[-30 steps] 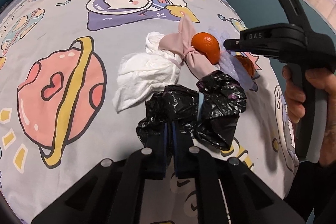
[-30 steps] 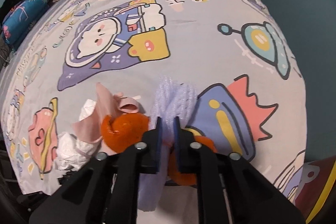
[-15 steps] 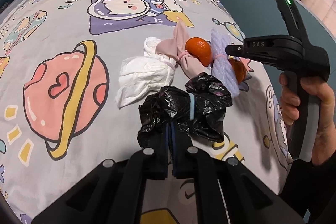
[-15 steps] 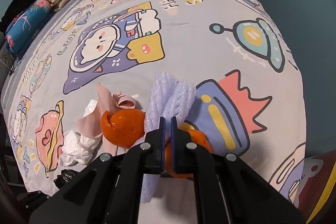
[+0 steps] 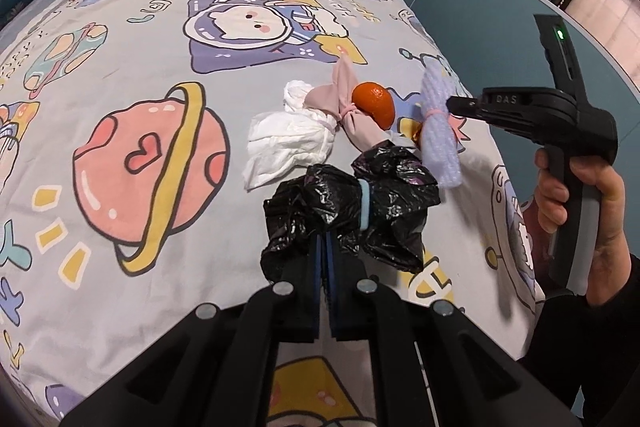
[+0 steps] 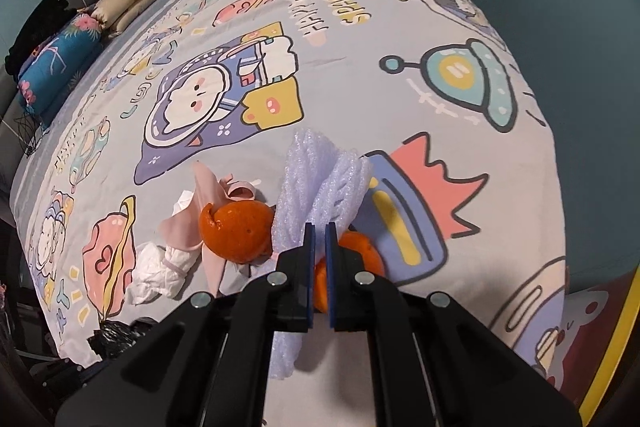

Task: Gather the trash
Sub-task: 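Carry the black bag and purple mesh net over the bin with both tools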

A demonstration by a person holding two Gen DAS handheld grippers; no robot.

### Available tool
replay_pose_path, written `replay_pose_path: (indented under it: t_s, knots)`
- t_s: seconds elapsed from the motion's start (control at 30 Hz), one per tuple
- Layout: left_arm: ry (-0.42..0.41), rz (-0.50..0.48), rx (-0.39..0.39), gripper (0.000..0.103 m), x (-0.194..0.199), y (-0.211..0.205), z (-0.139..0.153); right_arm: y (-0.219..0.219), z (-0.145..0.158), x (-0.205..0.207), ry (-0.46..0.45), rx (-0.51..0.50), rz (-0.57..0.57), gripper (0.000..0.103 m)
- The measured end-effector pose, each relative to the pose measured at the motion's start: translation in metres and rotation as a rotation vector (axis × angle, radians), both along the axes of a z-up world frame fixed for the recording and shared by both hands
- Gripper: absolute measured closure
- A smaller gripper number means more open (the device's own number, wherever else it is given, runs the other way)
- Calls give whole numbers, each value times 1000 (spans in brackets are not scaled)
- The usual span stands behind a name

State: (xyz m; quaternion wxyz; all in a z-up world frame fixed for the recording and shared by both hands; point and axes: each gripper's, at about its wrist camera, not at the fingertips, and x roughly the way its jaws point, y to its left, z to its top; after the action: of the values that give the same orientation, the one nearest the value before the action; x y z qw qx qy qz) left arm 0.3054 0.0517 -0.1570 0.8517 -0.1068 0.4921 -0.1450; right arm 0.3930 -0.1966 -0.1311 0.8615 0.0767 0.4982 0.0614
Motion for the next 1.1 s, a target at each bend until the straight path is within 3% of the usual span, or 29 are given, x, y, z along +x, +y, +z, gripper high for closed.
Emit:
replay_pose_path:
  t_s: [0.47, 1.1]
  knots:
    - [-36, 7, 1, 101, -22, 5, 19, -51, 11, -25, -25, 2, -74, 99]
    - [-94, -13, 17, 101, -36, -11, 50, -79, 68, -83, -131, 59, -39, 99]
